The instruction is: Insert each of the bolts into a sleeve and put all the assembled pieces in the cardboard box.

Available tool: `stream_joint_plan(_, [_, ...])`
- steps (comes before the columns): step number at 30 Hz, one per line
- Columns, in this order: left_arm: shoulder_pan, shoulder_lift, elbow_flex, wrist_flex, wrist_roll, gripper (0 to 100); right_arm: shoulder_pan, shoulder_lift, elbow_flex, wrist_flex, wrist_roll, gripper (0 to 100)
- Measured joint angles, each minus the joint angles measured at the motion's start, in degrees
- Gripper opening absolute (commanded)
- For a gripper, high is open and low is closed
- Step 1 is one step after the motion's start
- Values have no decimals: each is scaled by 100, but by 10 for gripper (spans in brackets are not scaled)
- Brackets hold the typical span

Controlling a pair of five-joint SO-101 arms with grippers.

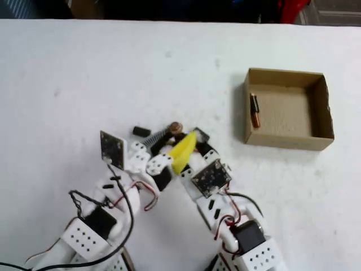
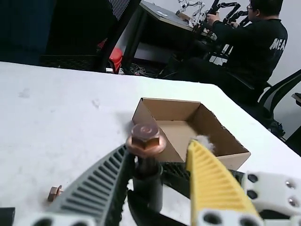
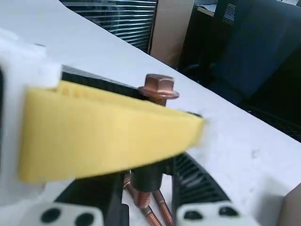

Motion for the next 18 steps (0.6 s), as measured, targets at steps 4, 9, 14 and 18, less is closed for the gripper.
stream_joint_plan(4, [-18, 0, 0, 44, 0, 236, 0, 0, 0, 0, 0, 17])
stream_joint_plan(9, [-26, 0, 0, 44, 0, 237, 0, 0, 0, 0, 0, 17])
stream_joint_plan(14, [-334, 0, 0, 44, -9, 237, 9, 0, 0, 9, 9, 17])
stream_joint_plan(18, [-466, 0, 0, 44, -9, 237, 26, 9, 0, 0, 0, 17])
